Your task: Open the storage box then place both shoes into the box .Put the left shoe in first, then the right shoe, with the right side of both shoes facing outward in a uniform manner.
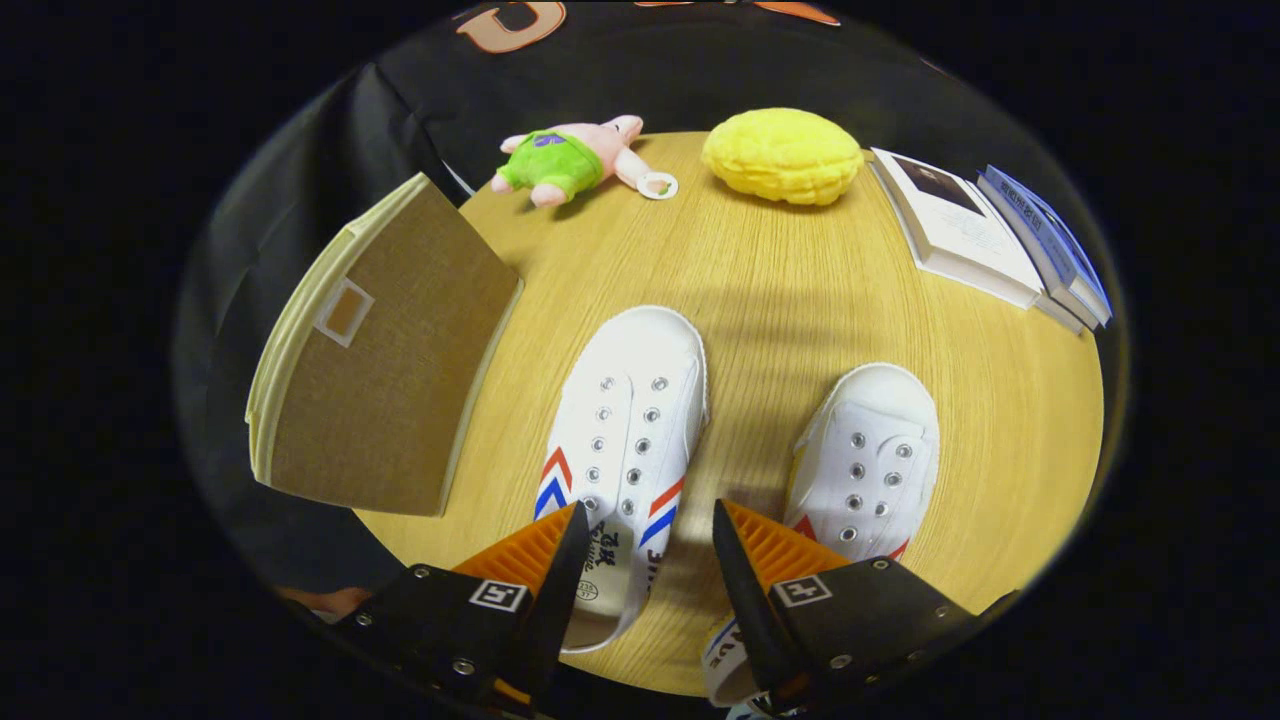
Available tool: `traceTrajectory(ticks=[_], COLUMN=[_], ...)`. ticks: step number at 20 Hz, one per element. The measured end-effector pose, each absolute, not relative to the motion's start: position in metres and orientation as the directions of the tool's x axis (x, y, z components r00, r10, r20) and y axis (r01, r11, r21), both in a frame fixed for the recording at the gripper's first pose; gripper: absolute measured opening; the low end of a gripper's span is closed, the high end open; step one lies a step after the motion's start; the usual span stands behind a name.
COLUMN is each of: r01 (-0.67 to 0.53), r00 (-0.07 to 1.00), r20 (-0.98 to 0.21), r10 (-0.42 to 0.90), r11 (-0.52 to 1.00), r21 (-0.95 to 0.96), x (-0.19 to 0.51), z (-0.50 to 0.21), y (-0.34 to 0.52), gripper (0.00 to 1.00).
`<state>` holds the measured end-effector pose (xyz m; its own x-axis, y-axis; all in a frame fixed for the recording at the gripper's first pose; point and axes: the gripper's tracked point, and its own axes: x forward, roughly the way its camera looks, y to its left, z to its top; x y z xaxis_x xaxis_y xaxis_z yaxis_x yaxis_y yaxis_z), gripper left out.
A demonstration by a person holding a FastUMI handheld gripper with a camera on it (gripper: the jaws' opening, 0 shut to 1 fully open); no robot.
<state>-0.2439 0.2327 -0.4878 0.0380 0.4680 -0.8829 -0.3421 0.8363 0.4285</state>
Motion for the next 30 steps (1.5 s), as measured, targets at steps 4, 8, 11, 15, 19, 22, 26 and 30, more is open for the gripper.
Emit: traceTrajectory(ticks=[4, 8, 11, 15, 19, 22, 26, 30], r01=[-0.254, -0.215, -0.084, -0.02, 0.028, 0.012, -0.043, -0.116], r00=[-0.006, 0.017, 0.047, 0.047, 0.131, 0.208, 0.279, 0.27], r20=[-0.869, -0.868, -0.853, -0.838, -0.779, -0.739, -0.682, -0.638], r10=[0.495, 0.497, 0.52, 0.543, 0.613, 0.641, 0.676, 0.721], r11=[0.84, 0.849, 0.853, 0.84, 0.783, 0.754, 0.718, 0.682], r21=[0.48, 0.482, 0.515, 0.543, 0.621, 0.657, 0.695, 0.722], x=[-0.257, -0.257, -0.253, -0.246, -0.217, -0.186, -0.158, -0.149], z=[-0.503, -0.502, -0.502, -0.481, -0.428, -0.379, -0.324, -0.29], y=[0.249, 0.249, 0.245, 0.251, 0.273, 0.287, 0.314, 0.36], gripper=[0.58, 0.4, 0.14, 0.06, 0.06, 0.06, 0.06, 0.06])
